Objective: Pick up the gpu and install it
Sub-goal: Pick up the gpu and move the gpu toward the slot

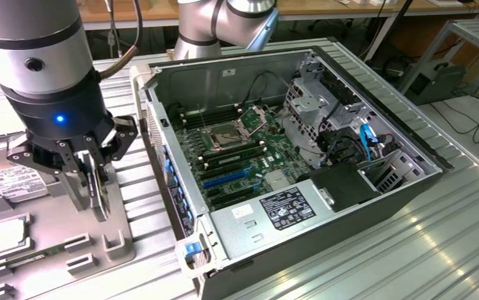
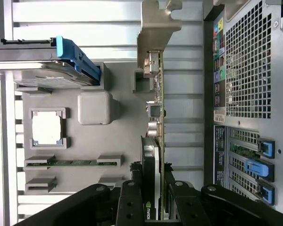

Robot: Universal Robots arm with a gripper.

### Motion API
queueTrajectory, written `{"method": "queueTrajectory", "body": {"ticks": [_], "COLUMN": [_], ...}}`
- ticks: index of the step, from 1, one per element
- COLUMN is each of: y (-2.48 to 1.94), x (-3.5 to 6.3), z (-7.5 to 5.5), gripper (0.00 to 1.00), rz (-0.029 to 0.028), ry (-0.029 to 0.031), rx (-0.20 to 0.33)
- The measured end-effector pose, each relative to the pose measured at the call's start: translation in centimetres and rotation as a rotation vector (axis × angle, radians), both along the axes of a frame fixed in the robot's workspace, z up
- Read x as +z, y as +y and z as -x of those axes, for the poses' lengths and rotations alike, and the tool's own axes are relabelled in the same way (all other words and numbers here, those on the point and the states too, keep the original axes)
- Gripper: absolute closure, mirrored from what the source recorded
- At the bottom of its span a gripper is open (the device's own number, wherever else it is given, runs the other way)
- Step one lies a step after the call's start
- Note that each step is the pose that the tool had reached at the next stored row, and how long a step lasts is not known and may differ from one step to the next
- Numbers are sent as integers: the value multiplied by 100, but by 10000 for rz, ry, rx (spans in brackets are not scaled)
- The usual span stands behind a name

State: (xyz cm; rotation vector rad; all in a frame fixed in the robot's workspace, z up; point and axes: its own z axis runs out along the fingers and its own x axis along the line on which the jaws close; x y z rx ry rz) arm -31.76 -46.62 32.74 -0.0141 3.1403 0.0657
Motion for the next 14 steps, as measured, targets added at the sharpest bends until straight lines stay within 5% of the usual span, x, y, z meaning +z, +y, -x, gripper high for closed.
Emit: {"method": "queueTrajectory", "body": {"ticks": [5, 14], "y": [0, 0], "x": [65, 455], "z": [0, 0], "gripper": [73, 73], "rz": [2, 3], "ry": [9, 10], "rx": [107, 107]}}
